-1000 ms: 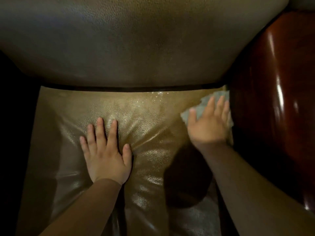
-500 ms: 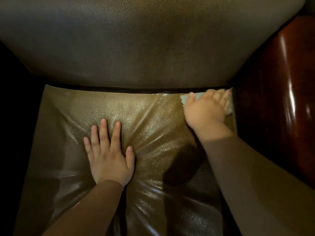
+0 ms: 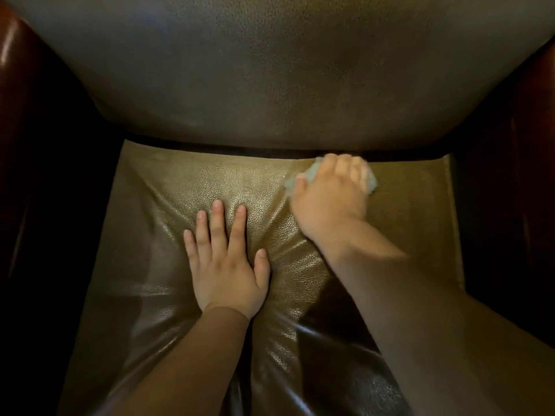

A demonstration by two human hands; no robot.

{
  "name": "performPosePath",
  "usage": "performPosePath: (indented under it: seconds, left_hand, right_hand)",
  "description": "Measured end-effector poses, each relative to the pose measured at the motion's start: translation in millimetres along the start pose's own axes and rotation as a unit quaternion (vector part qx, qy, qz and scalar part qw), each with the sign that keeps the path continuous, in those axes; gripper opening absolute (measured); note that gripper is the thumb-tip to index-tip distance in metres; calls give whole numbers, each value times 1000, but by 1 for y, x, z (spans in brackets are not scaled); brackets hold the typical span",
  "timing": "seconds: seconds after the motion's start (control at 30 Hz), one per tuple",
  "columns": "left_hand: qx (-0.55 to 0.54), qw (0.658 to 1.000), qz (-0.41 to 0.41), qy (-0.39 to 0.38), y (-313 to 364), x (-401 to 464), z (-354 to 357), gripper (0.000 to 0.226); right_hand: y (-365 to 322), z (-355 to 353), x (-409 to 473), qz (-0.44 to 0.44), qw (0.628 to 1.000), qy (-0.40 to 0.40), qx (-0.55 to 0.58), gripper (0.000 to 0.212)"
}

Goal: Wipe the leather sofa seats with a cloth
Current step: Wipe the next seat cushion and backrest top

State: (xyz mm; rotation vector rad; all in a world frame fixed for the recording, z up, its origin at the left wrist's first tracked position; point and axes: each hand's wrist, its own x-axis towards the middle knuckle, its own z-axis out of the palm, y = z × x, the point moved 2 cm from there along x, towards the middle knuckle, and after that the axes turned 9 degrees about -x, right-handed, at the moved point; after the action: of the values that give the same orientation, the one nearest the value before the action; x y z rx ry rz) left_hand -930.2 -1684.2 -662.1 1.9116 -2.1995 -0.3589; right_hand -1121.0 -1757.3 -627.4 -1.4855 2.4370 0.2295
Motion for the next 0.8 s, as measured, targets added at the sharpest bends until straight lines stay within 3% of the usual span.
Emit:
performPosePath:
  seconds: [0.07,0.17,0.27,0.33,0.4,0.5,0.63,0.73,0.8]
  left_hand:
    - [8,1000,0,-6,0,0,-2,79]
    - [4,1000,-9,-13,2,2,-8,83]
    - [12,1000,-14,-20,3,1,-10,86]
    - [12,1000,-12,-22,0,2,-7,87]
    - [11,1000,-10,-24,-1,1,-2,87]
    - [8,1000,-8,-28,-2,0,0,87]
    - [7,997,-21,-75,3,3,-27,86]
    - [-47,990,-14,-133,6,13,-56,81]
    - [-115,983,-14,-144,-14,20,-78,70]
  right_hand:
    - [-8,-1,-13,-109,994,-1,-14,73]
    - [43,-7,-13,-226,973,-6,-42,75]
    - [88,-11,-4,-149,987,-6,-60,75]
    - [60,-1,-2,-47,998,8,-39,77]
    - [2,8,-3,0,1000,28,-3,73]
    - [-56,12,-22,-112,993,35,19,67]
    - [-1,-6,-43,-264,963,16,-58,64]
    - [43,-13,-37,-166,984,-13,-60,64]
    - [29,-12,-24,-70,996,-32,-42,65]
